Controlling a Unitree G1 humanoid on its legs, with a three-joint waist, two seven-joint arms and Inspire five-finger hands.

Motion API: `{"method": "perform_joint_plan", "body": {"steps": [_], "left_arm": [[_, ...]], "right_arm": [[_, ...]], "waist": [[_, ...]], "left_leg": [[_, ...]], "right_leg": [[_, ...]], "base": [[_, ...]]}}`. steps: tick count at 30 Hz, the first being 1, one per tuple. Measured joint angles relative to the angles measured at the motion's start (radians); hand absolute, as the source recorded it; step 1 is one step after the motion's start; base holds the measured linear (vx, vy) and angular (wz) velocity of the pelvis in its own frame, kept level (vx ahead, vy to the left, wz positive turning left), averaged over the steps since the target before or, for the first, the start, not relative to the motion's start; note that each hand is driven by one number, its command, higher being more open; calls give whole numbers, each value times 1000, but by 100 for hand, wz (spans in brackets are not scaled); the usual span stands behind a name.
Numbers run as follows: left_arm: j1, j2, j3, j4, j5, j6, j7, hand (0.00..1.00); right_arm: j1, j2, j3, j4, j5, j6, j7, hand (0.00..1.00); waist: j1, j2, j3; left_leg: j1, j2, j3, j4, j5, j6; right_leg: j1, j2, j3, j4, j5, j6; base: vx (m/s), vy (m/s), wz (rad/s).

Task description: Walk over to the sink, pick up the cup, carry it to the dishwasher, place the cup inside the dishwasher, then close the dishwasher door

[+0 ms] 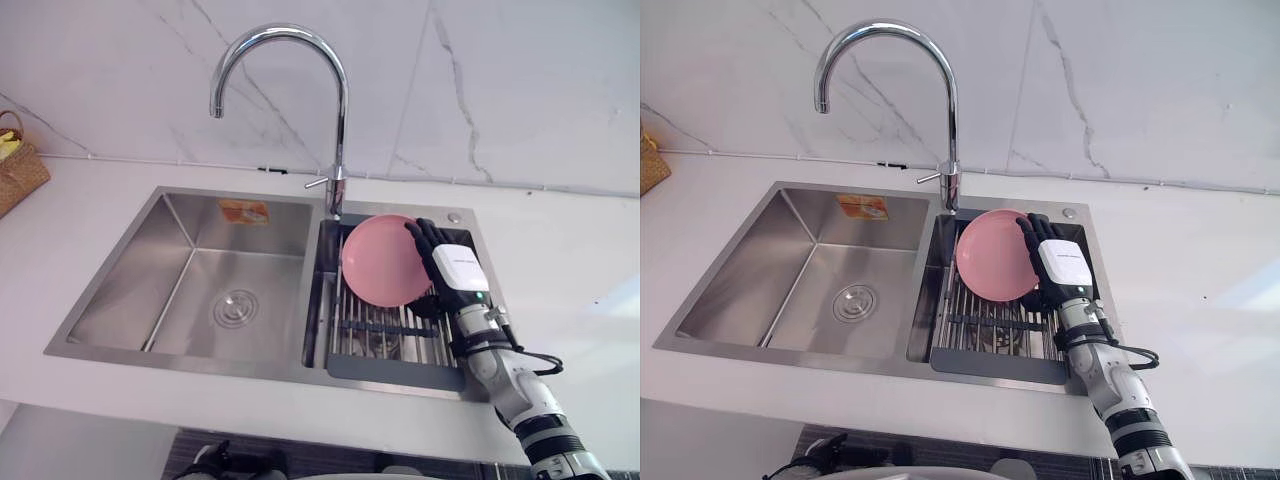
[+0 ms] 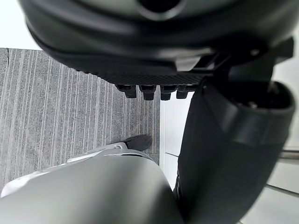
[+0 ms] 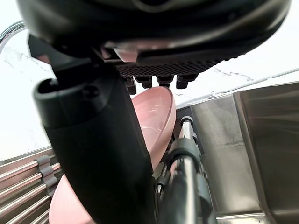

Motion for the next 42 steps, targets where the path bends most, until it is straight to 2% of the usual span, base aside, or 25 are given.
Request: {"method": "perform_joint_plan", "body": {"steps": [7,11,12,20,23,25,29,32,35,42], "left_arm": [[0,1,0,0,0,0,0,100],[0,2,0,1,0,0,0,100],[0,2,0,1,0,-1,-1,100],[1,4,0,3,0,-7,-2,100],[3,5,0,3,0,-11,-3,100],[3,5,0,3,0,-13,-4,100],[3,5,0,3,0,-16,-4,100],[2,6,0,-1,0,-21,-8,100],[2,6,1,-5,0,-27,-9,100],[2,5,0,-4,0,-30,-9,100]], "right_arm": [[-9,-19,30,11,-10,-4,-30,100],[-10,-29,55,14,-91,-17,-91,100],[-10,-34,64,14,-116,-20,-103,0],[-11,-75,84,14,-161,-59,-180,0],[-15,-60,82,7,-161,-66,-206,0],[-18,-65,84,-19,-161,-90,-220,0],[-22,-63,152,-23,-163,-124,-203,0],[-23,-48,187,-21,-163,-134,-185,0],[-28,-37,193,-21,-163,-145,-182,0],[-49,-26,193,-20,-160,-154,-182,0]], "waist": [[0,-1,-1],[1,-3,-3],[1,-4,-3],[1,-6,-5],[2,-6,-5],[2,-7,-9],[5,-7,-9],[26,-7,-9],[38,-8,-10],[39,-8,-10]], "left_leg": [[-1,5,-6,0,3,-3],[-2,6,-7,0,3,-3],[-2,6,-7,0,3,-3],[-4,7,-10,0,5,-4],[-8,7,-15,0,6,-5],[-8,8,-15,0,6,-5],[-11,8,-19,0,7,-7],[-17,8,-23,0,8,-7],[-22,5,-28,0,9,-6],[-22,3,-27,0,10,-4]], "right_leg": [[3,5,-6,-1,1,-1],[3,5,-8,-2,1,-1],[3,5,-9,-2,1,-1],[3,7,-11,-2,1,-1],[3,7,-17,-3,1,-1],[3,8,-17,-3,1,-1],[3,8,-22,-3,0,-1],[2,7,-29,-5,0,-1],[2,4,-35,-6,1,-2],[7,4,-34,-10,1,-2]], "base": [[-34,-13,2],[-18,-5,1],[-30,-5,1],[-9,-2,1],[0,0,5],[0,0,0],[-9,-2,3],[-28,-5,8],[-11,-2,8],[-5,-1,0]]}}
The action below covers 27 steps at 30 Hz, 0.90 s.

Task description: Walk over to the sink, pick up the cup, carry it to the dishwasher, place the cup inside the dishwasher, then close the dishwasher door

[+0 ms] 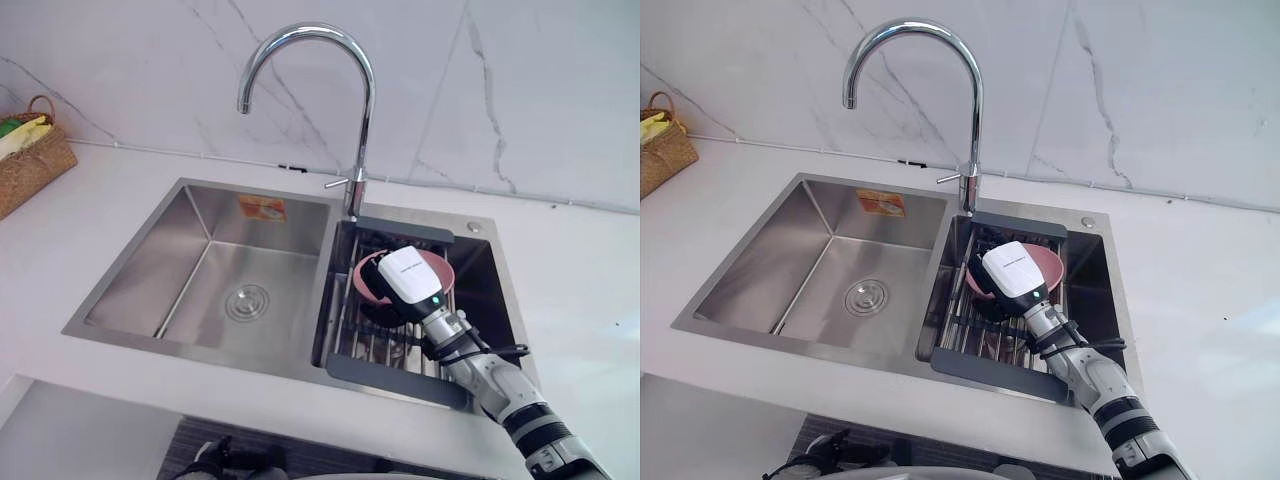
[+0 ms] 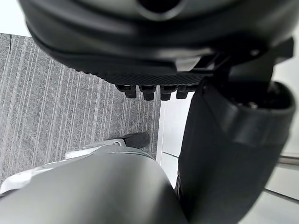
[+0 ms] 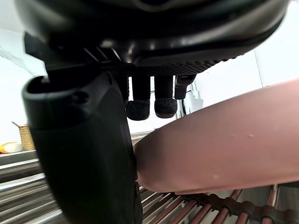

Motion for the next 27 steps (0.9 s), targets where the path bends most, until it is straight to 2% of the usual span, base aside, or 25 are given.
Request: {"method": "perform_joint_plan", "body": {"steps": [11,19,27], "left_arm": [[2,0,1,1,0,-2,1,100],[3,-2,2,0,-2,-8,3,100],[8,-5,3,1,-2,-8,10,100]], "right_arm": [[-2,0,-8,-13,50,27,19,0],[14,0,-188,-117,204,75,15,0],[51,0,-299,-193,224,88,9,0]], "waist": [[-10,4,3],[-16,11,8],[-26,12,9]], "left_leg": [[1,0,3,0,0,0],[2,1,9,0,-2,-1],[10,2,33,0,-5,0]], "right_leg": [[0,0,4,1,1,-1],[-6,1,11,7,0,-1],[-15,1,37,13,0,-1]], "base": [[-25,-2,0],[0,0,-1],[-18,0,-9]]}}
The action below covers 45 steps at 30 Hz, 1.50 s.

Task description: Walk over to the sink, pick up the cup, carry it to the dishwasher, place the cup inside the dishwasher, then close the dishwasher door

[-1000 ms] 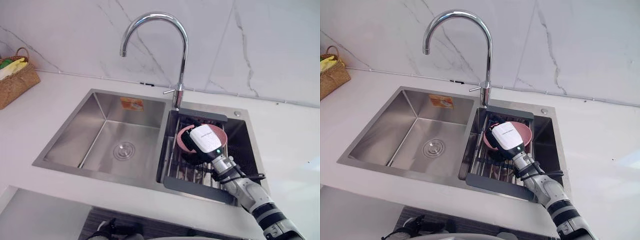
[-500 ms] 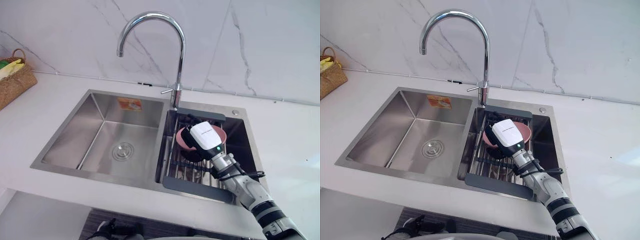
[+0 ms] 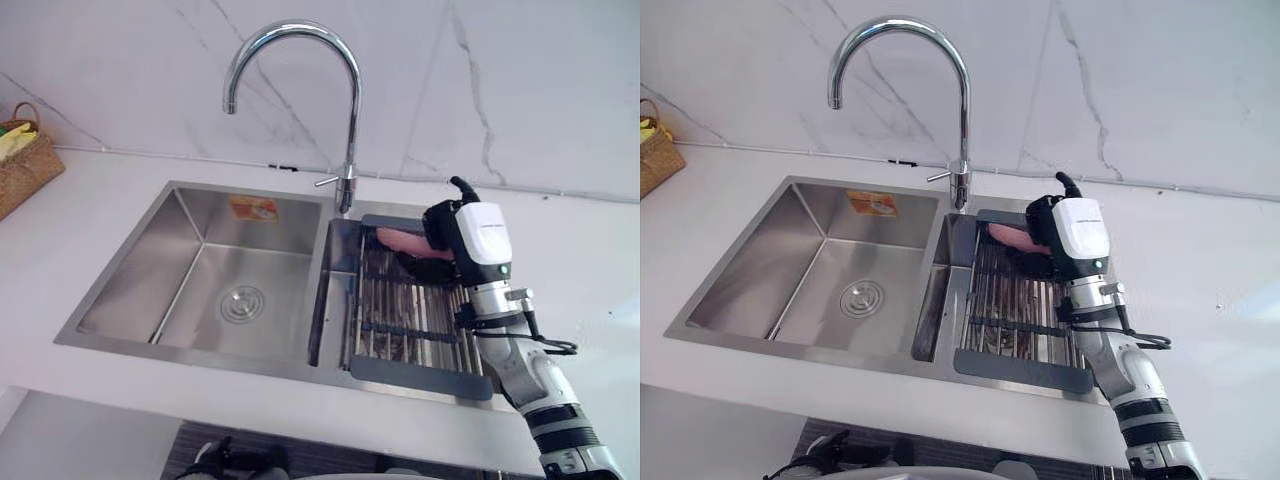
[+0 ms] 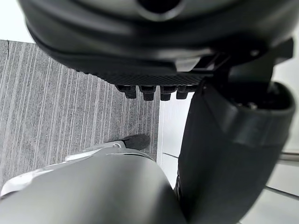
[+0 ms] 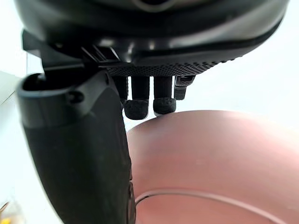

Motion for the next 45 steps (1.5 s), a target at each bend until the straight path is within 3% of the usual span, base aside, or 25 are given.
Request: {"method": "perform_joint_plan", "body": {"steps": [8,17,27,28,33,45], "left_arm": [[4,-1,0,2,0,0,3,100],[4,-4,0,4,-9,1,8,100],[4,-6,0,4,-9,1,12,100],[4,-6,0,4,-9,1,12,100],[4,-6,0,4,-9,3,11,100],[2,-4,-2,6,-28,18,13,100]], "right_arm": [[29,2,-47,-20,70,4,40,0],[35,46,-50,-37,340,1,170,0],[47,86,-51,-57,346,26,245,0],[47,86,-50,-57,345,36,260,100],[63,88,-44,-53,307,73,299,100],[65,94,25,39,214,128,295,100]], "waist": [[-13,1,-1],[-13,3,-2],[-13,4,-3],[-13,4,-3],[-13,4,-3],[-11,2,-8]], "left_leg": [[4,1,13,0,-3,0],[6,0,7,0,-3,1],[6,0,0,0,-3,1],[6,0,0,0,-3,1],[5,0,-2,0,-2,1],[5,0,-11,0,0,0]], "right_leg": [[-5,1,14,0,0,0],[-2,1,11,0,0,0],[1,0,5,0,0,0],[2,0,5,0,0,0],[3,0,2,-1,0,0],[11,-1,-12,-3,0,0]], "base": [[-21,-4,-5],[-14,-3,0],[-16,-2,1],[0,0,0],[0,0,0],[-3,-1,3]]}}
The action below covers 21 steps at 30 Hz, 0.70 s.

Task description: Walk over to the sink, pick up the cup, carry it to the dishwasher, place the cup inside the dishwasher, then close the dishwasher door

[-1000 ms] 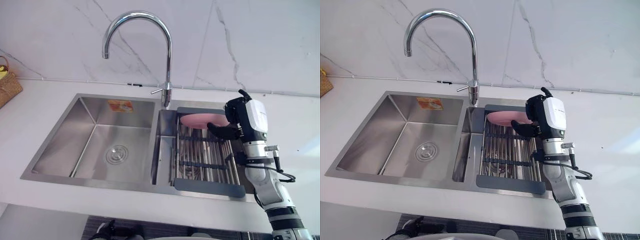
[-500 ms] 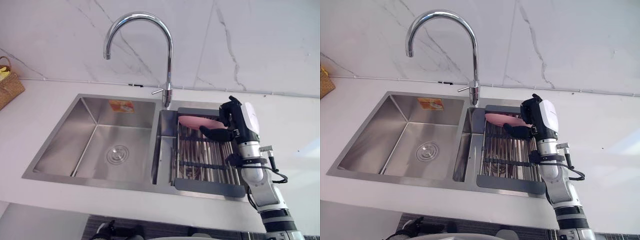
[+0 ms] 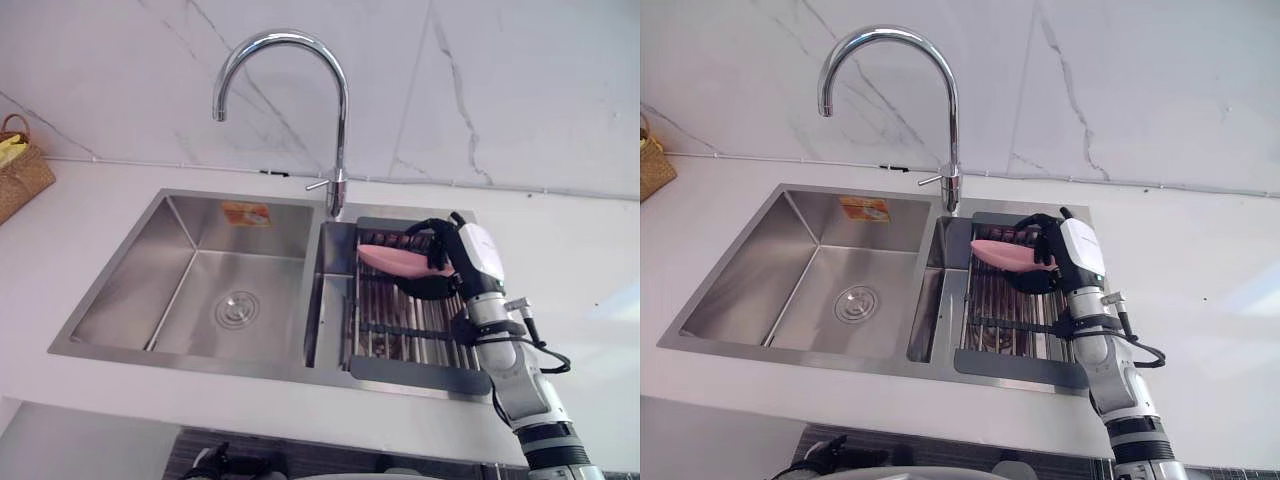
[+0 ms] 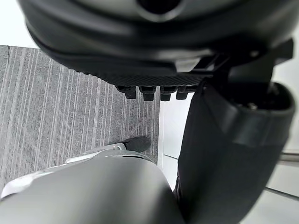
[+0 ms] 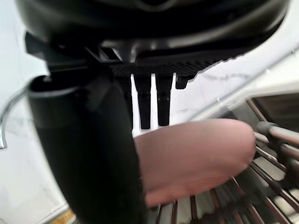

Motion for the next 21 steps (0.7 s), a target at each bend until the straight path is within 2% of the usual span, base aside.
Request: {"method": "perform_joint_plan", "body": {"steps": [14,15,21], "left_arm": [[-1,1,-1,-2,-1,1,0,100],[-2,1,-1,-2,-1,1,0,100],[-4,1,-1,-2,-1,3,-1,100]], "right_arm": [[0,1,54,53,-26,7,25,100],[0,1,64,66,-33,6,25,0],[-5,8,86,100,-50,6,23,0]], "waist": [[1,0,0],[2,0,0],[3,1,0]], "left_leg": [[-3,0,-11,0,1,0],[-3,0,-12,0,1,0],[-3,0,-13,0,1,-1]], "right_leg": [[5,0,-10,-4,0,0],[6,0,-12,-4,0,0],[8,0,-16,-4,0,0]], "base": [[-9,-2,1],[-44,-6,4],[-41,-5,2]]}}
